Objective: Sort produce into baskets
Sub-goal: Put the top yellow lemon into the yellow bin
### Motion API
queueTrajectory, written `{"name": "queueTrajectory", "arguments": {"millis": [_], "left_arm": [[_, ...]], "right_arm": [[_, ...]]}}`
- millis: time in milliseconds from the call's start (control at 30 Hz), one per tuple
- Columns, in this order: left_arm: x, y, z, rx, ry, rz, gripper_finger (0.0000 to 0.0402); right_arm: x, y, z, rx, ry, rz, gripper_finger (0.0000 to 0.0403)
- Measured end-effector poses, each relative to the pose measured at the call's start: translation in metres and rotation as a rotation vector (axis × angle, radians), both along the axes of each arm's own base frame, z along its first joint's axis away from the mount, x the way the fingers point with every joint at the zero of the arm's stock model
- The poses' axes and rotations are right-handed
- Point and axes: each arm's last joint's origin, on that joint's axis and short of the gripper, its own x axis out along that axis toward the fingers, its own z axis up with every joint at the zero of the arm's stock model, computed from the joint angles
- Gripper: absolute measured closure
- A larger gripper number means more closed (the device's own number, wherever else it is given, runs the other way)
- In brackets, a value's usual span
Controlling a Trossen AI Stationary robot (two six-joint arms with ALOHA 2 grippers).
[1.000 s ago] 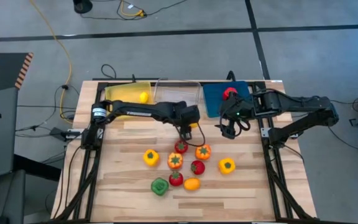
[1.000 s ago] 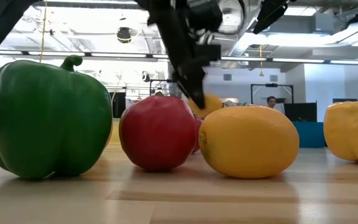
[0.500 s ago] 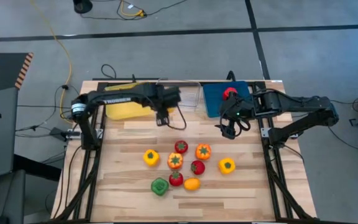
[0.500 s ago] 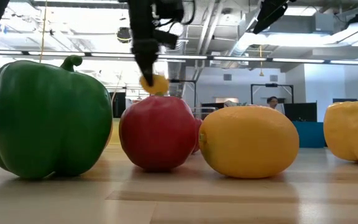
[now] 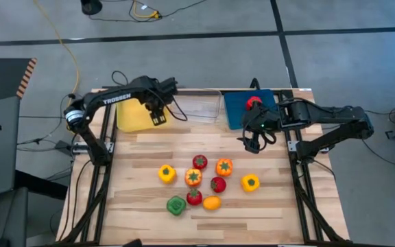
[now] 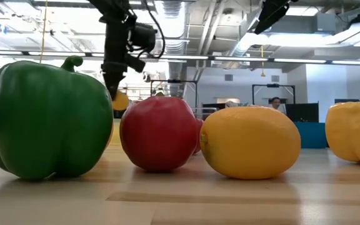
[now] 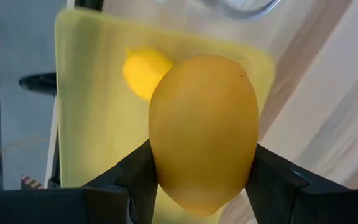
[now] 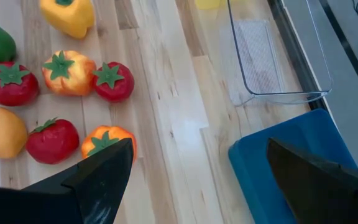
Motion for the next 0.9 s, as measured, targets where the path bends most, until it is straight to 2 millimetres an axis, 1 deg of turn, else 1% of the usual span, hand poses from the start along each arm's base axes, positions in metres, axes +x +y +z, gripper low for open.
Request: {"name": "queueTrajectory", "arguments": {"millis": [133, 367, 700, 900], "left_arm": [[-0.009, 0.009, -0.010, -0.014, 0.024, 0.024, 0.0209], [-0.019, 0.016, -0.025, -0.026, 0.034, 0.076, 0.0192], [-0.020, 0.018, -0.025, 0.008, 0.048, 0.073, 0.0186], [-0.020, 0.019, -0.025, 0.032, 0.052, 0.101, 0.0155]], "right_arm": [[0.000, 0.000, 0.000, 0.000, 0.000, 0.000, 0.0007], [0.000, 0.000, 0.000, 0.000, 0.000, 0.001, 0.0007], [0.000, 0.000, 0.000, -0.001, 0.000, 0.001, 0.0007], [0.000, 0.000, 0.000, 0.000, 0.000, 0.001, 0.0007]]}}
